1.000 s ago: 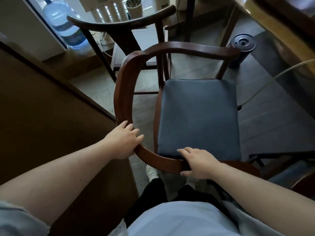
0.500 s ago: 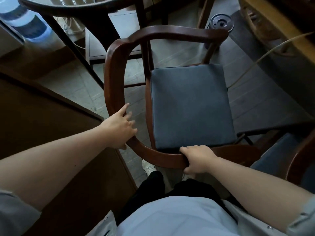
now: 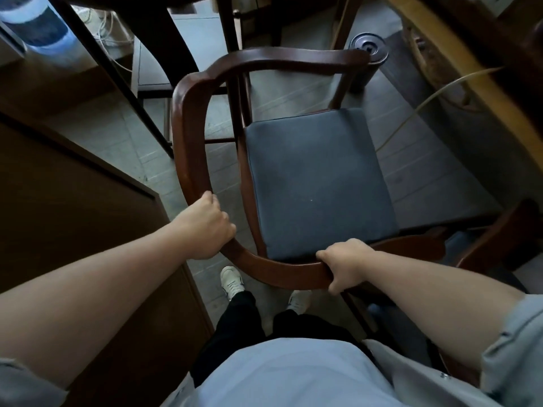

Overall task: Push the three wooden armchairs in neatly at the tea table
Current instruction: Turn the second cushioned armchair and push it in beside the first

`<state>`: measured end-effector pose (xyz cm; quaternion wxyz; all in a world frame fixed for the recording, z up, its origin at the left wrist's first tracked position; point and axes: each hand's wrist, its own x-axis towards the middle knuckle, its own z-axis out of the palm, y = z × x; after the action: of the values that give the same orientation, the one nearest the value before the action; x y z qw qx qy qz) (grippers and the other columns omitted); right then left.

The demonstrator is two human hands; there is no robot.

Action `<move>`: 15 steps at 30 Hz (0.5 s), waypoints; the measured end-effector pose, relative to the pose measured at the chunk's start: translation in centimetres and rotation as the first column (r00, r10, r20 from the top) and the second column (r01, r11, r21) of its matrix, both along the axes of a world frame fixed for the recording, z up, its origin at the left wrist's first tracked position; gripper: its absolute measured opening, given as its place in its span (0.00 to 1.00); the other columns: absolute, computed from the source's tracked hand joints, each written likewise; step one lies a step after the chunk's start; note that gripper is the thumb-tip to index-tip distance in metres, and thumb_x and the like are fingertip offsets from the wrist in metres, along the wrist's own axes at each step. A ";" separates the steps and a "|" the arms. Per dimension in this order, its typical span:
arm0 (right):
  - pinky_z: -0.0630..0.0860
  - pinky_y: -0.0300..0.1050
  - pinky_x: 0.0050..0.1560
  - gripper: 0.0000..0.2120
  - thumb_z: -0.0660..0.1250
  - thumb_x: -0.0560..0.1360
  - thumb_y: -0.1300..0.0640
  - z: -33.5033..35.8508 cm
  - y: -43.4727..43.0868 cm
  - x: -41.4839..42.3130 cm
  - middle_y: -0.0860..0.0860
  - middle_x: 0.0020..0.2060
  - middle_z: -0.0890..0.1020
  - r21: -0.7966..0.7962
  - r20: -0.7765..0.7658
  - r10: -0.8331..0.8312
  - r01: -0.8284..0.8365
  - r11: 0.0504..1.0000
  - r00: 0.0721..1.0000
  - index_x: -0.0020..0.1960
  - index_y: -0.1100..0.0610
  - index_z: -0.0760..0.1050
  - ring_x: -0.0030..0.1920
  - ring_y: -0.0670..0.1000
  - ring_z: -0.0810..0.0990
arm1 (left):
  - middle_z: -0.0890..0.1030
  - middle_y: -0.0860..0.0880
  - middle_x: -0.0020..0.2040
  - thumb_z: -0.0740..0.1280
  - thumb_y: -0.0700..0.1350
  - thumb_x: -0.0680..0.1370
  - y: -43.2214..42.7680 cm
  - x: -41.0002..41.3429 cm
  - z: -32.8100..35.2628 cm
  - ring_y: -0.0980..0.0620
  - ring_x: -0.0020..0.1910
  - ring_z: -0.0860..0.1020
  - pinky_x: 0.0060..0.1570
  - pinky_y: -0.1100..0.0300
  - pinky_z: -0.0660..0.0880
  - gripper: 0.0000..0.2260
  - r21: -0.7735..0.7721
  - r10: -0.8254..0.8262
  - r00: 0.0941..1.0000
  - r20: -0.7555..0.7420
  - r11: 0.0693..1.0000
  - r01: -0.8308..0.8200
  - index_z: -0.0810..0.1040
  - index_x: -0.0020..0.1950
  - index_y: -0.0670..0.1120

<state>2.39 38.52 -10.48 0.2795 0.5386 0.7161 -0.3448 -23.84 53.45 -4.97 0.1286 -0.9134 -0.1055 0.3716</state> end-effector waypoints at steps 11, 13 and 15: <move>0.78 0.49 0.47 0.26 0.74 0.59 0.42 -0.3 -5.6 9.1 0.47 0.47 0.79 -0.146 0.107 -0.014 0.030 0.989 0.994 0.53 0.48 0.72 0.47 0.53 0.79 | 0.81 0.46 0.47 0.60 0.46 0.79 -9.8 7.4 -0.2 0.43 0.44 0.78 0.46 0.50 0.72 0.07 -0.092 0.015 0.999 0.050 0.996 -0.011 0.73 0.54 0.46; 0.78 0.49 0.47 0.25 0.74 0.58 0.42 -0.3 -6.0 9.8 0.47 0.45 0.79 -0.151 0.113 -0.010 0.027 0.988 0.994 0.52 0.48 0.72 0.46 0.53 0.79 | 0.81 0.47 0.47 0.61 0.47 0.79 -10.4 7.8 -0.3 0.43 0.44 0.78 0.44 0.52 0.70 0.07 -0.077 0.029 0.998 0.054 0.997 -0.025 0.73 0.54 0.46; 0.78 0.49 0.47 0.24 0.73 0.58 0.42 -0.3 -6.2 10.1 0.46 0.44 0.78 -0.132 0.109 0.005 0.009 0.991 0.994 0.50 0.48 0.71 0.45 0.53 0.79 | 0.81 0.47 0.49 0.62 0.47 0.78 -10.6 8.0 -0.2 0.43 0.46 0.77 0.46 0.51 0.70 0.08 -0.078 0.058 0.997 0.050 0.996 -0.054 0.73 0.56 0.47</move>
<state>12.48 32.31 -10.81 0.3529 0.5376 0.6749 -0.3619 -15.87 42.84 -5.19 0.0804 -0.9237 -0.1202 0.3548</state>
